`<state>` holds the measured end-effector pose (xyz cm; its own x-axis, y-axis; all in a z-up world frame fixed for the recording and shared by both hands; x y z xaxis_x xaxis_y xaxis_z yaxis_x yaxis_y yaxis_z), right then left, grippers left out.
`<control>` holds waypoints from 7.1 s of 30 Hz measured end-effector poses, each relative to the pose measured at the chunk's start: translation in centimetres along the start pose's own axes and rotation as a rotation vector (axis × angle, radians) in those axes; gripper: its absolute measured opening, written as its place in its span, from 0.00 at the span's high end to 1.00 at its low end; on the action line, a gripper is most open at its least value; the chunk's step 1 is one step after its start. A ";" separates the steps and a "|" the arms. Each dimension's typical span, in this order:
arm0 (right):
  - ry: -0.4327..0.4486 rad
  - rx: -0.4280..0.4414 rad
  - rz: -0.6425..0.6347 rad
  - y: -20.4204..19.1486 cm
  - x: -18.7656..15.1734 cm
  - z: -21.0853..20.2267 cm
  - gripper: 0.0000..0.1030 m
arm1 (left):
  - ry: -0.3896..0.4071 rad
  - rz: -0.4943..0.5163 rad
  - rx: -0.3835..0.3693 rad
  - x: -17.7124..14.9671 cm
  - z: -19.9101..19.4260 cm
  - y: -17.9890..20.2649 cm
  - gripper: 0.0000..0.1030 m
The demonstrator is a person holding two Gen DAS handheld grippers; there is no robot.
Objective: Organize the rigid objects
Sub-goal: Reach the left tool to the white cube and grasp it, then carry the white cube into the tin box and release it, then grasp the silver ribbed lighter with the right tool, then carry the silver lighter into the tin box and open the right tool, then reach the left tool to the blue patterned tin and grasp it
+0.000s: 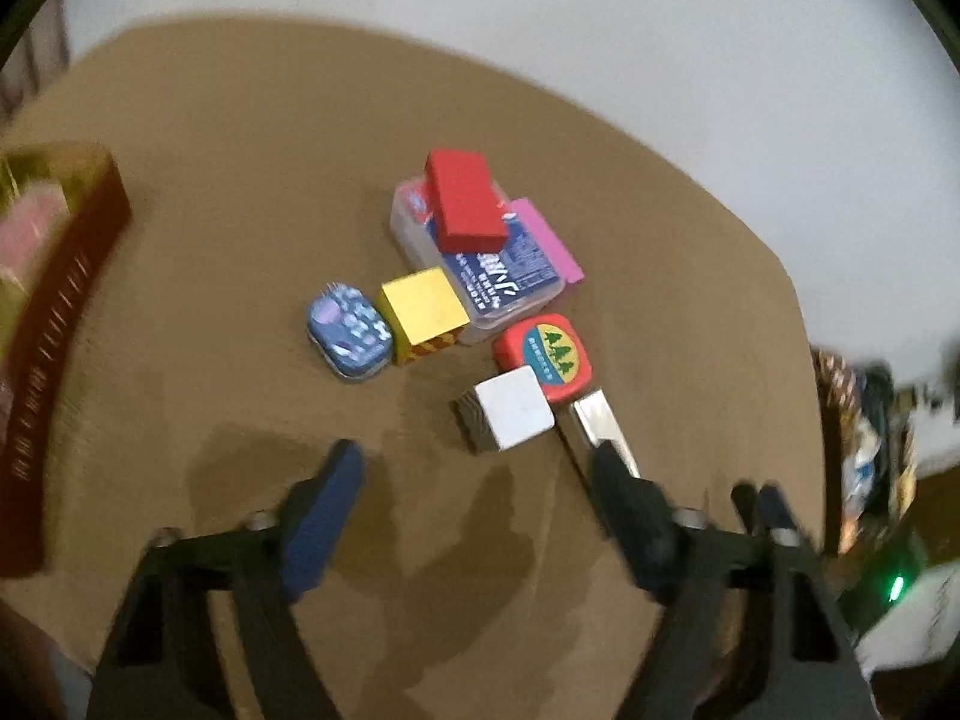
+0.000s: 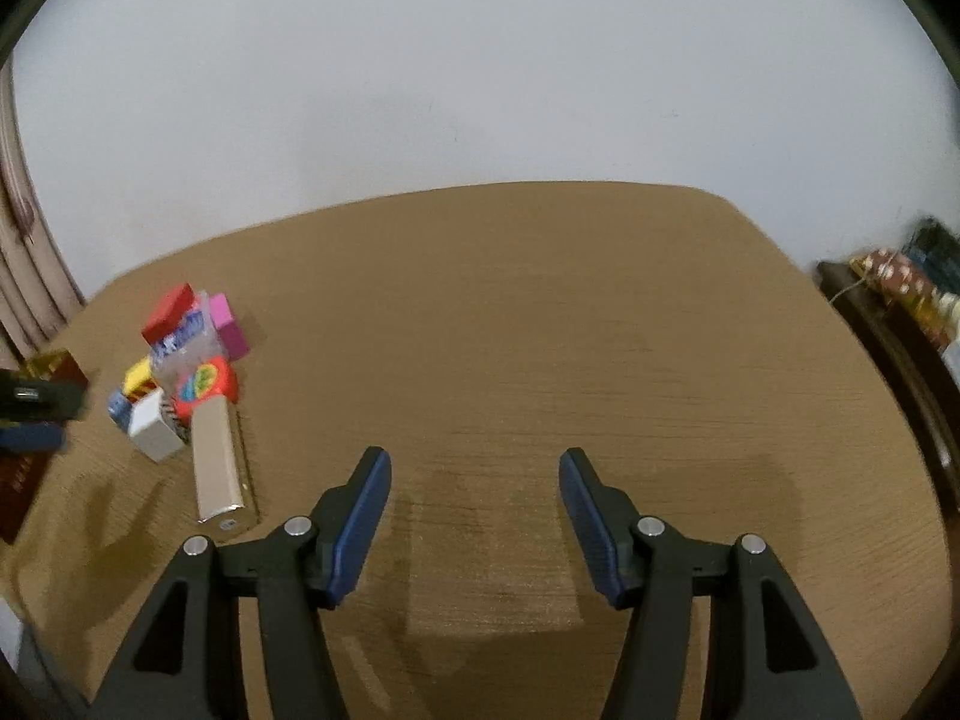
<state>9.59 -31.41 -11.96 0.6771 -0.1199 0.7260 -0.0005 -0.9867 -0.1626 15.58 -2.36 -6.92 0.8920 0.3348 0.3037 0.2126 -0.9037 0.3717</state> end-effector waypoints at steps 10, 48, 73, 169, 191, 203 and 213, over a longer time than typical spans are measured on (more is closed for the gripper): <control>0.025 0.080 0.030 -0.6 -0.3 -0.6 0.41 | -0.050 -0.042 0.050 0.6 2.0 0.5 0.34; -0.024 0.051 0.045 -0.7 -0.7 0.2 0.39 | 0.181 0.036 0.234 -0.5 -16.8 -11.4 0.72; -0.113 -0.095 -0.097 -3.1 -1.4 2.0 0.39 | 0.018 0.016 0.259 12.2 -6.1 -21.0 0.72; -0.490 0.169 -0.327 -51.0 -1.8 6.0 0.63 | 0.356 -0.040 0.302 -13.7 -21.4 -27.5 0.20; -0.029 -0.200 -0.035 -13.2 0.3 -0.8 0.63 | 0.385 0.366 0.143 -11.6 -20.5 -14.1 0.11; -0.025 -0.088 0.059 -10.1 -1.2 0.0 0.63 | 0.277 0.362 0.225 -0.3 -8.2 -5.9 0.11; 0.014 0.024 0.097 -7.0 -1.2 -2.1 0.50 | 0.074 0.014 0.179 4.5 -2.1 -8.1 0.15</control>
<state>7.29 -24.63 -10.30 0.6647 -0.2164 0.7151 -0.0479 -0.9675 -0.2482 17.02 7.03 -6.74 0.8649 0.3343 0.3745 0.2736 -0.9394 0.2065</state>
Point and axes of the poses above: each gripper's, at about its wrist camera, not at the fingertips, and z roughly the way its jaws point, y to its right, x to its top, the point moved 4 cm from there along z, roughly the way its jaws point, and after that the axes turned 1 degree about -x, right-handed, at the moved point
